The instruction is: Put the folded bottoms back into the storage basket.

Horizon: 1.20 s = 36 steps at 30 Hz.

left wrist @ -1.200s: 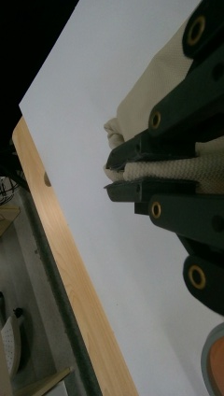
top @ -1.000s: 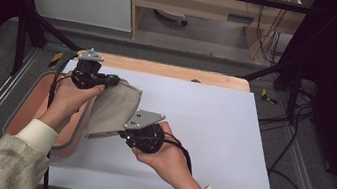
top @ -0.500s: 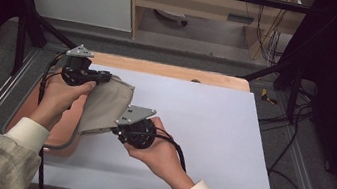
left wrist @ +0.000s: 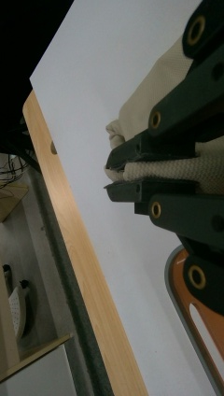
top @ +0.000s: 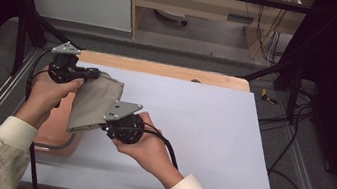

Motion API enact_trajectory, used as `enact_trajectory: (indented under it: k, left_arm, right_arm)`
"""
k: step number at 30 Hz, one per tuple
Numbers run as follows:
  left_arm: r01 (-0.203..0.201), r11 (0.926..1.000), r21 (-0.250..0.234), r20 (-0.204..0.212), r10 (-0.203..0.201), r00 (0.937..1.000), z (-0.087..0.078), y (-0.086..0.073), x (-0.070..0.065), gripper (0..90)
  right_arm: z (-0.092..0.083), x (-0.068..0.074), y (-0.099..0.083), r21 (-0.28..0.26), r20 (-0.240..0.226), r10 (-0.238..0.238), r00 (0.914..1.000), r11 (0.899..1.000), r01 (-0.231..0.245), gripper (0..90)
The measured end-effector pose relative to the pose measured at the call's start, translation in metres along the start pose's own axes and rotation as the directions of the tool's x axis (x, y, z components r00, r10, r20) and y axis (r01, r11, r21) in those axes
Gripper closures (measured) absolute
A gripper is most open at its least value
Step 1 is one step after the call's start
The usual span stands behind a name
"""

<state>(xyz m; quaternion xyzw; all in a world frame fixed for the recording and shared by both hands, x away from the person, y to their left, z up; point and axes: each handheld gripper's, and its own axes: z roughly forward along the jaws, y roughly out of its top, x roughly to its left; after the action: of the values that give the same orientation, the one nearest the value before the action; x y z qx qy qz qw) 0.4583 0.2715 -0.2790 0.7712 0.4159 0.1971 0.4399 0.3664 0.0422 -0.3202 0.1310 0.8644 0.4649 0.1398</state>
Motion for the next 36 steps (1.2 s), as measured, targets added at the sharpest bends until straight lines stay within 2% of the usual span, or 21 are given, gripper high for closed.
enact_trajectory:
  k: [10, 24, 36]
  left_arm:
    - [0.012, 0.9999, -0.009, -0.02, -0.012, 0.9997, -0.011, -0.004, 0.014, 83.6]
    - [0.04, 0.999, -0.02, -0.047, -0.04, 0.9981, -0.03, -0.012, 0.036, 83.6]
    - [0.038, 0.9988, -0.03, -0.074, -0.041, 0.9964, -0.042, -0.012, 0.045, 83.6]
  right_arm:
    - [0.013, 0.001, 0.008, -0.019, -0.014, 0.015, 0.9998, 1.0, -0.015, 83.0]
    - [0.037, 0.007, 0.024, -0.015, -0.035, -0.006, 0.9994, 1.0, 0.006, 83.0]
    - [0.052, 0.011, 0.034, -0.031, -0.063, -0.022, 0.9978, 0.999, 0.02, 83.0]
